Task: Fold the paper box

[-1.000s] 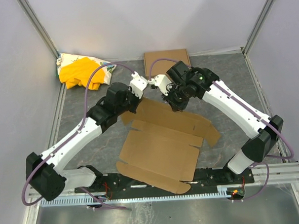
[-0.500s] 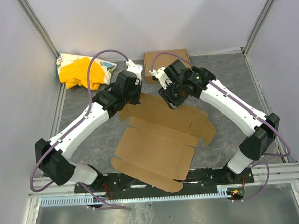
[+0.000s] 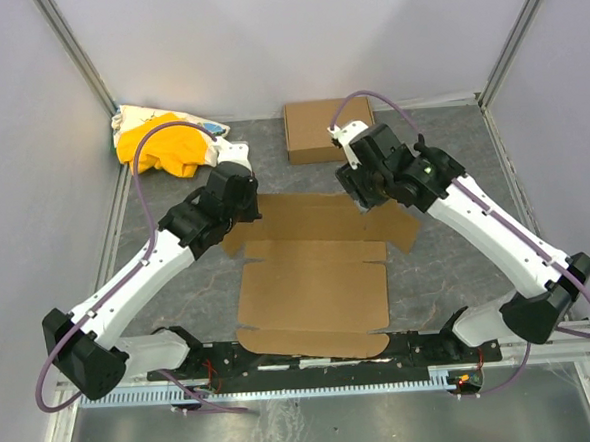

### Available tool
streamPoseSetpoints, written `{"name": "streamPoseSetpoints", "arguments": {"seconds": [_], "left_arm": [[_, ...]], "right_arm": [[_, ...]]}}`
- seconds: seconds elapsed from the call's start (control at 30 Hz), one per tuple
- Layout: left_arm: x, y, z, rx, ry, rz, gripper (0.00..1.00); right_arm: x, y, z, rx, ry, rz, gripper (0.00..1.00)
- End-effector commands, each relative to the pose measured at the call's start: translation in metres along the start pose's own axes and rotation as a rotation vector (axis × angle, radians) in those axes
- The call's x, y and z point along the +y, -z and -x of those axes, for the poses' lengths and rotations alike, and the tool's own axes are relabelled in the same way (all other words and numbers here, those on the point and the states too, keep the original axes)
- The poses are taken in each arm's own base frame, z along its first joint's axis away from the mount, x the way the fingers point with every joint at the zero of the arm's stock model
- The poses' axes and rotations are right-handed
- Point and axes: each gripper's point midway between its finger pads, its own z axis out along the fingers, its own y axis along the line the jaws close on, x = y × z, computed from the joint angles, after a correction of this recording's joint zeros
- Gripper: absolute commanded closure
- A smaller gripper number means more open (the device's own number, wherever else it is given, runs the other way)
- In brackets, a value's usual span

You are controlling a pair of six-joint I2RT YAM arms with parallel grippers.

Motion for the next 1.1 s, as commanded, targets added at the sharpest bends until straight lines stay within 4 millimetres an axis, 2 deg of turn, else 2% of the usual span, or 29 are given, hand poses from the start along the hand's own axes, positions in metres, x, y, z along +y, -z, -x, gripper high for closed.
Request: {"name": "streamPoseSetpoints", "arguments": {"seconds": [0.0,0.2,0.27,0.4,0.5,0.63,0.73,1.07], "left_arm": [[0.001,0.011,0.019,-0.090,0.094,-0.005,0.97],[0.003,0.010,0.022,-0.092,0.066,0.015,0.97],[0.004,0.010,0.023,-0.093,0.065,0.019,0.97],[0.005,0.011,0.024,-0.101,0.081,0.028,0.97],[0.006,0.014,0.025,-0.108,0.094,0.024,0.97],[0.006,0.017,0.025,-0.112,0.109,0.017,0.97],[0.004,0.016,0.021,-0.104,0.120,0.009,0.97],[-0.007,0.019,0.014,-0.112,0.231,-0.067,0.97]], "right_arm": [[-0.015,-0.009,-0.019,0.015,0.000,-0.092,0.32],[-0.020,-0.022,-0.033,0.053,-0.004,-0.139,0.33],[-0.024,-0.024,-0.036,0.067,-0.004,-0.162,0.37],[-0.029,-0.022,-0.038,0.076,-0.034,-0.191,0.63],[-0.032,-0.015,-0.038,0.061,-0.082,-0.207,0.73],[-0.021,-0.013,-0.035,0.036,-0.172,-0.157,0.82],[-0.014,-0.016,-0.031,0.015,-0.294,-0.146,0.98],[0.011,-0.038,-0.022,-0.075,-0.660,-0.087,0.99]]}}
